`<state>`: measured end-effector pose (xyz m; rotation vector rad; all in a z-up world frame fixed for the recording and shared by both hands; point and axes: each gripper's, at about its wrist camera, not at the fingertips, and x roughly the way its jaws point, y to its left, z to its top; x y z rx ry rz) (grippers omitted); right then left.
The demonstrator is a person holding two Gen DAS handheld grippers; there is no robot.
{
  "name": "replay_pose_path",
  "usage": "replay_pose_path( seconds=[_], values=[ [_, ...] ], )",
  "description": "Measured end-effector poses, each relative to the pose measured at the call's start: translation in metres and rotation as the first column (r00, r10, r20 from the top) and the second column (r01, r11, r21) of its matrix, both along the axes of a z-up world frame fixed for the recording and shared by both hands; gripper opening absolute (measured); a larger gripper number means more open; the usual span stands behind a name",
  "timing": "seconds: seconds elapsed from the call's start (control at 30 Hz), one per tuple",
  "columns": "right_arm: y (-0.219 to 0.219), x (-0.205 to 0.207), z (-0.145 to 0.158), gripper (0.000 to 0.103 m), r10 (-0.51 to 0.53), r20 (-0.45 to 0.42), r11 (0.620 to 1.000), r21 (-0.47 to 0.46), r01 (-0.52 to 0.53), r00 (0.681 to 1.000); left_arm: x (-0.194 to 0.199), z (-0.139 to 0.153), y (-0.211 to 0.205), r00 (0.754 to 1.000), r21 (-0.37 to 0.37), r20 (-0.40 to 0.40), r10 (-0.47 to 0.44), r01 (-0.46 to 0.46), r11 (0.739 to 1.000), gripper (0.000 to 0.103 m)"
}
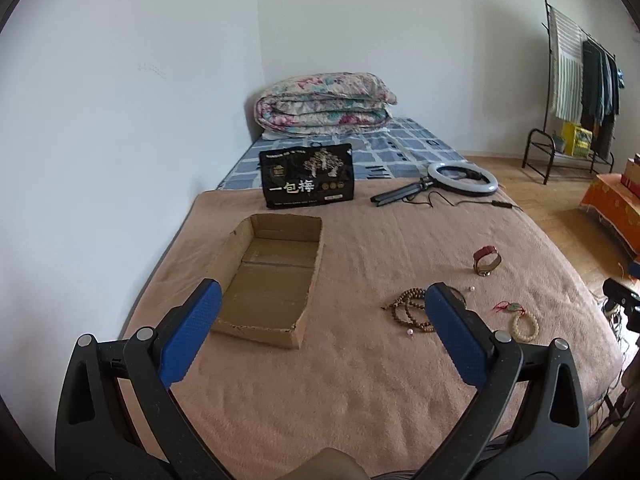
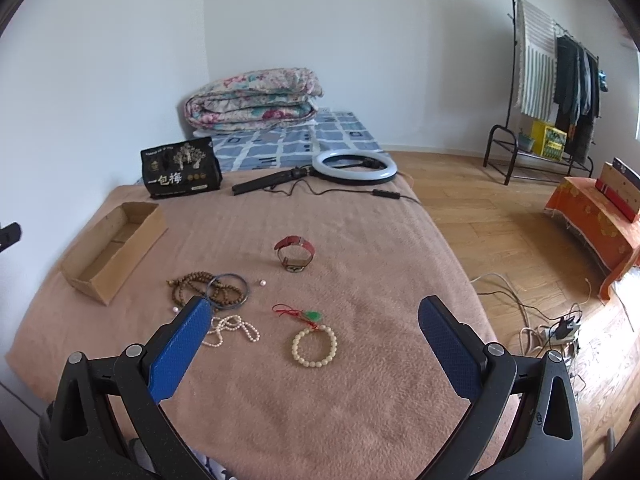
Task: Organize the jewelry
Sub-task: 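Lower left tool to brown bead strand while right tool lowers to pale jade bracelet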
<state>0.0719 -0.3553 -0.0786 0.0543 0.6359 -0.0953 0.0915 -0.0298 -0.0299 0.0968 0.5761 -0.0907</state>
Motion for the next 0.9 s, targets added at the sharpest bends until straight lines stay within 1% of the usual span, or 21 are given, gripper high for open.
replay_pose_path(
  seconds=[0.1, 0.2, 0.23, 0.3, 0.4, 0.47, 0.5, 0.67, 0.7, 0.73, 0.9],
  values=[
    [-0.001, 0.009, -0.007, 0.103, 0.021, -0.026, 1.0, -0.005, -0.021, 0.999, 0.012, -0.009, -0.01, 0.999, 0.011, -0.023, -0.044, 0.045, 0.999, 0.103],
    [-0.003, 0.02, -0.017, 0.103, 0.043, -0.06, 0.999, -0.003, -0.044, 0.997, 0.029, -0.021, -0.022, 0.994, 0.016, -0.063, -0.091, 0.092, 0.996, 0.096],
    [-0.006, 0.024, -0.021, 0.103, 0.046, -0.073, 0.999, 0.001, -0.046, 0.996, 0.037, -0.027, -0.025, 0.99, 0.008, -0.088, -0.11, 0.111, 0.994, 0.093],
    [-0.012, 0.03, -0.029, 0.103, 0.033, -0.096, 0.999, 0.007, -0.033, 0.995, 0.048, -0.035, -0.033, 0.984, 0.001, -0.121, -0.133, 0.134, 0.991, 0.087],
    [-0.023, 0.04, -0.044, 0.103, 0.028, -0.138, 0.999, 0.029, -0.025, 0.99, 0.068, -0.052, -0.045, 0.974, 0.014, -0.166, -0.155, 0.159, 0.987, 0.084],
    [-0.027, 0.048, -0.054, 0.103, 0.038, -0.172, 0.999, 0.039, -0.032, 0.984, 0.08, -0.061, -0.052, 0.968, 0.021, -0.191, -0.163, 0.17, 0.985, 0.074],
    [-0.029, 0.053, -0.062, 0.103, 0.047, -0.198, 0.998, 0.043, -0.039, 0.979, 0.084, -0.064, -0.056, 0.965, 0.018, -0.2, -0.168, 0.175, 0.984, 0.073],
    [-0.031, 0.068, -0.087, 0.103, 0.078, -0.264, 0.996, 0.063, -0.063, 0.961, 0.114, -0.095, -0.069, 0.938, -0.015, -0.277, -0.209, 0.213, 0.977, 0.065],
    [-0.031, 0.071, -0.092, 0.102, 0.083, -0.277, 0.995, 0.069, -0.067, 0.957, 0.12, -0.101, -0.07, 0.931, -0.028, -0.298, -0.213, 0.214, 0.976, 0.062],
    [-0.031, 0.074, -0.097, 0.101, 0.084, -0.288, 0.995, 0.075, -0.065, 0.954, 0.126, -0.109, -0.071, 0.921, -0.045, -0.323, -0.216, 0.213, 0.976, 0.058],
    [-0.039, 0.085, -0.117, 0.091, 0.095, -0.337, 0.993, 0.1, -0.065, 0.937, 0.148, -0.141, -0.08, 0.885, -0.08, -0.398, -0.241, 0.228, 0.97, 0.055]
  ],
)
